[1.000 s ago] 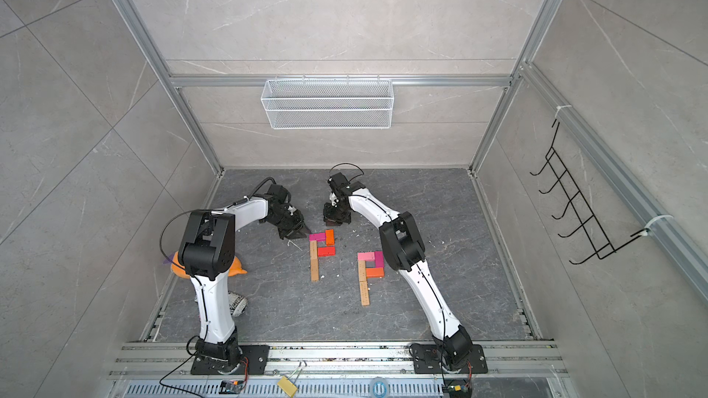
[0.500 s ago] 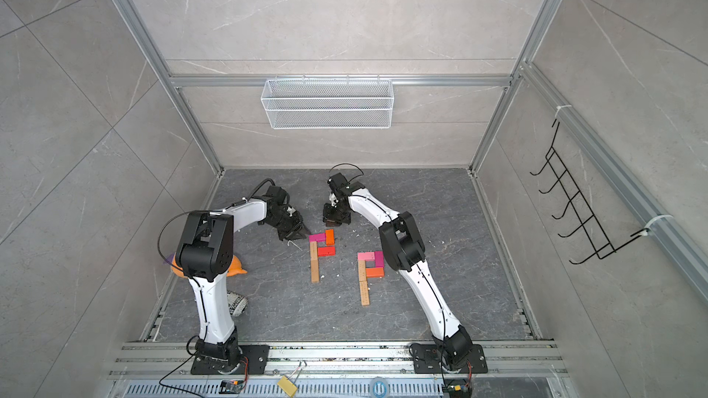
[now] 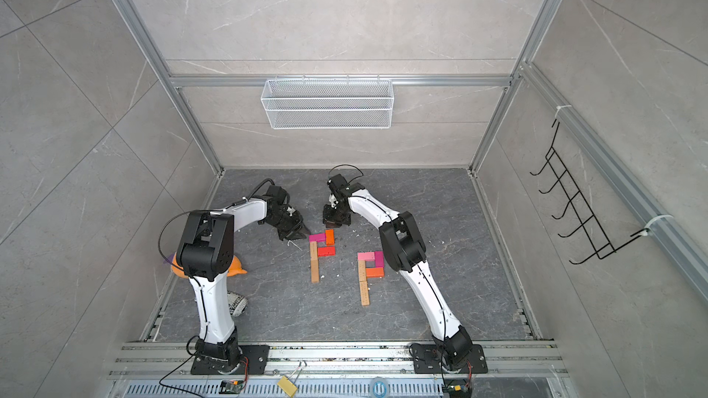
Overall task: Assemble the letter p with building blocks
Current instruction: Adjust the building block at the center of the board.
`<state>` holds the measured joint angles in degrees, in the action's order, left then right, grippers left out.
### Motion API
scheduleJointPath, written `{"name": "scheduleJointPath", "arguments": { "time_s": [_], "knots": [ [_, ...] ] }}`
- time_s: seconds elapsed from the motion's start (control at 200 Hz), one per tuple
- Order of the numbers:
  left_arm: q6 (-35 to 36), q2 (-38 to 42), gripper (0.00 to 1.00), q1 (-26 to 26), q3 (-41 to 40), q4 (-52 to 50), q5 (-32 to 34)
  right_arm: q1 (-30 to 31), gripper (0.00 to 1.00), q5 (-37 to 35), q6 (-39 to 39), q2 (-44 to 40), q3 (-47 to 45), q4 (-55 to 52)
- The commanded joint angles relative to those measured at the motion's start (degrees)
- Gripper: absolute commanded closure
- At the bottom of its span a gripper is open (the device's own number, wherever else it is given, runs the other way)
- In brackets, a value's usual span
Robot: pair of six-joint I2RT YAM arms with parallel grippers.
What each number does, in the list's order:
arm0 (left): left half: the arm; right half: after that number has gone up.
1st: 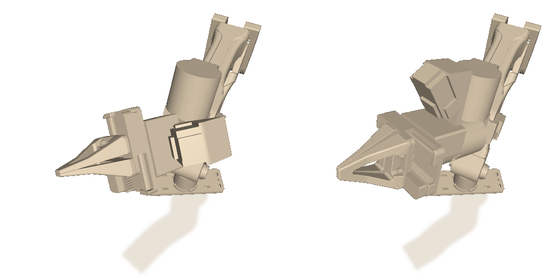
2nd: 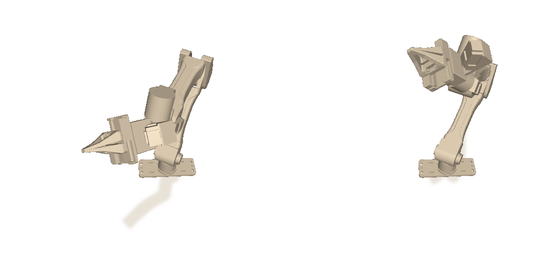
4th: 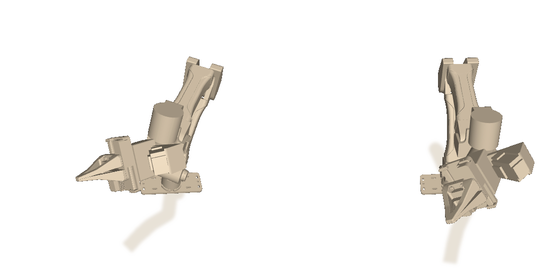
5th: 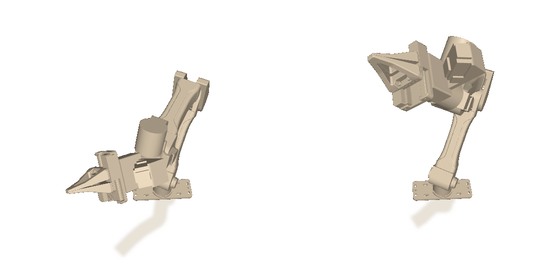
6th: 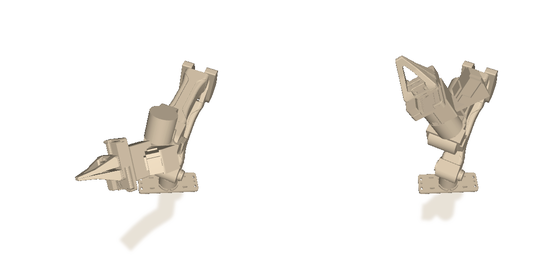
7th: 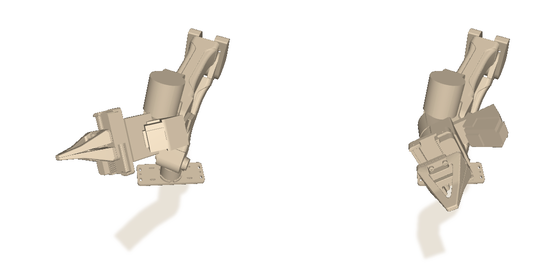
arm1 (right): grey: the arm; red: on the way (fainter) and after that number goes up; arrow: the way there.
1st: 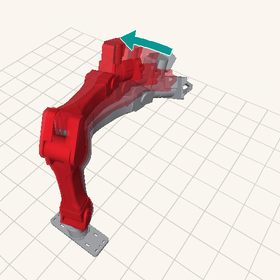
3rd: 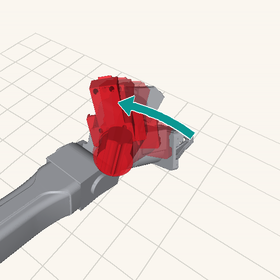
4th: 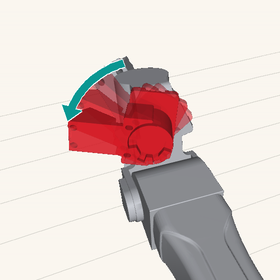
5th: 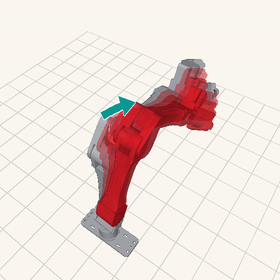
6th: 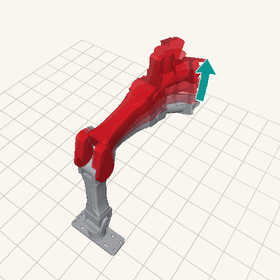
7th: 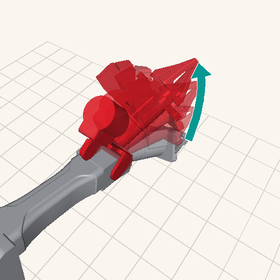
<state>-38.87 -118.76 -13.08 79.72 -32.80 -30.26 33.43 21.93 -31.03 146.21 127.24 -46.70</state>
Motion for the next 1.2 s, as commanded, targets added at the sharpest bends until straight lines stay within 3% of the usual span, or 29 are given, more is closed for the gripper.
{"name": "scheduleJointPath", "arguments": {
  "time_s": [0.0, 1.193],
  "knots": [
    [-0.94, -2.62, 0.73, -0.10, -0.26, -1.49, 1.04, 0.54, 0.95, -3.30, 0.57, 1.97, -3.58, -5.47],
    [-1.08, -2.79, 0.72, -0.10, -0.87, -0.77, 0.91, 1.11, 0.95, -2.33, 0.10, -0.58, -8.95, -3.04]
  ]
}}
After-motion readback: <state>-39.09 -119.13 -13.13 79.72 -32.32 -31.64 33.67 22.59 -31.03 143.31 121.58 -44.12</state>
